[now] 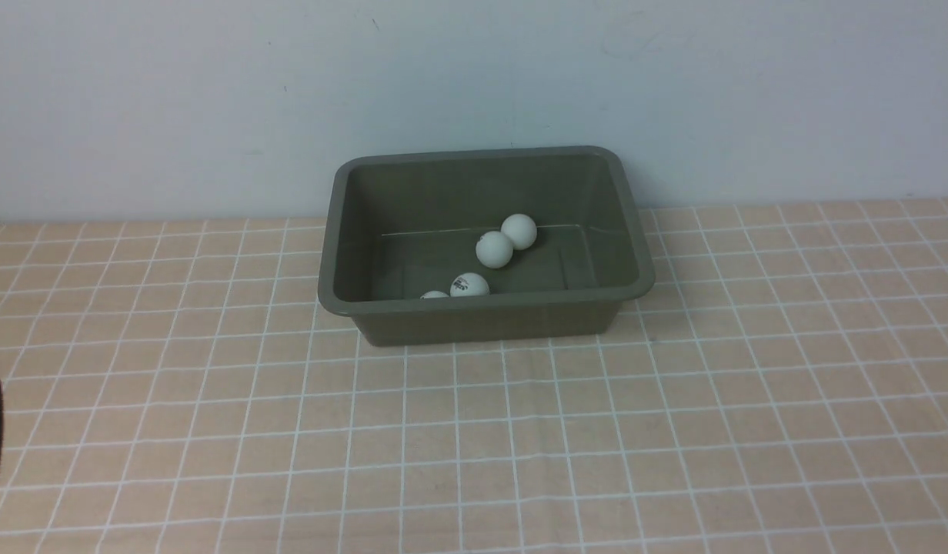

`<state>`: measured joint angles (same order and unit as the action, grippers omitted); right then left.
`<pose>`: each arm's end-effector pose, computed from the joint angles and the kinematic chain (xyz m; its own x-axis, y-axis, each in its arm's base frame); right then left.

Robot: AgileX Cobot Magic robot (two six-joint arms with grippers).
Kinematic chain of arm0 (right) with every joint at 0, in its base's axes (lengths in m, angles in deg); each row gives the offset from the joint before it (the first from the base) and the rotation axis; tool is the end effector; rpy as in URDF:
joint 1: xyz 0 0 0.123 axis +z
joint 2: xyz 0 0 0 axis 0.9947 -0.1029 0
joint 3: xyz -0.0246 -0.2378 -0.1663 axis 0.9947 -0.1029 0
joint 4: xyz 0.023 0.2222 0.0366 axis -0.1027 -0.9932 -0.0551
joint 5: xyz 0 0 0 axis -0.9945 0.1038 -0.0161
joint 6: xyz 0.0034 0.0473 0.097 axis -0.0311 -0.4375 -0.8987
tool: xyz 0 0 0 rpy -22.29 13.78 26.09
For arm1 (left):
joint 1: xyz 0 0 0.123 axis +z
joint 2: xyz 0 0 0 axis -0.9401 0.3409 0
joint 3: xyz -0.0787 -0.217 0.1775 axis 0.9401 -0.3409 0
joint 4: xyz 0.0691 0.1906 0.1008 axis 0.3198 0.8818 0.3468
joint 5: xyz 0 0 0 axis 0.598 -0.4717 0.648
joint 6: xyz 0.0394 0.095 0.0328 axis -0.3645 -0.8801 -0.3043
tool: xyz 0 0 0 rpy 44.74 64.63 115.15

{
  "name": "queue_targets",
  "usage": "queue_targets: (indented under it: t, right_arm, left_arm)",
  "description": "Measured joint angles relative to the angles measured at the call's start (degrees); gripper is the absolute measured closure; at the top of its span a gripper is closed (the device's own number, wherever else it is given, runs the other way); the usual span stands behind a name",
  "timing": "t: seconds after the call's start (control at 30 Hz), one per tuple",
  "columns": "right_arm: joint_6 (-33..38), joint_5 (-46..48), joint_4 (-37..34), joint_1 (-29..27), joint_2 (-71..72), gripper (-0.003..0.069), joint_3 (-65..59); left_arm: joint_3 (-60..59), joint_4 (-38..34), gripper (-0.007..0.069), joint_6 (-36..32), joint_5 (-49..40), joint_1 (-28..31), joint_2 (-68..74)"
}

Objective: Put the table tennis balls into the box on the light coffee tablecloth.

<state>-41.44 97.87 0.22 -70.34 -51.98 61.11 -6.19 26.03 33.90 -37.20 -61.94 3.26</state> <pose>0.0338 0.0069 0.2352 -0.3368 -0.3399 -0.8781 -0.3216 0.9180 -0.2320 0.0912 -0.0086 0.3289 -0.4510 0.1727 -0.8757 0.1458 0.9822 0.1185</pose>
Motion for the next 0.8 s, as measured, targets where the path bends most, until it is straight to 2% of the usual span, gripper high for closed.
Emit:
queue_targets:
  t: [0.13, 0.17, 0.4, 0.57, 0.8]
  right_arm:
    - [0.0, 0.0, 0.0, 0.0, 0.0, 0.0677, 0.0]
    - [0.0, 0.0, 0.0, 0.0, 0.0, 0.0677, 0.0]
    - [0.0, 0.0, 0.0, 0.0, 0.0, 0.0677, 0.0]
    - [0.0, 0.0, 0.0, 0.0, 0.0, 0.0677, 0.0]
    - [0.0, 0.0, 0.0, 0.0, 0.0, 0.0677, 0.0]
  left_arm:
    - [-7.89, 0.0, 0.0693, 1.04, 4.43, 1.58, -3.98]
    - [-12.55, -0.41, 0.0693, 1.21, 6.88, 1.15, -7.38]
    - [-24.94, -0.71, 0.0693, 1.45, 14.0, -2.95, -22.28]
    - [-28.56, -0.87, 0.0693, 1.85, 14.07, -4.0, -30.6]
    - [-31.15, -1.01, 0.0693, 1.85, 14.14, -4.0, -33.92]
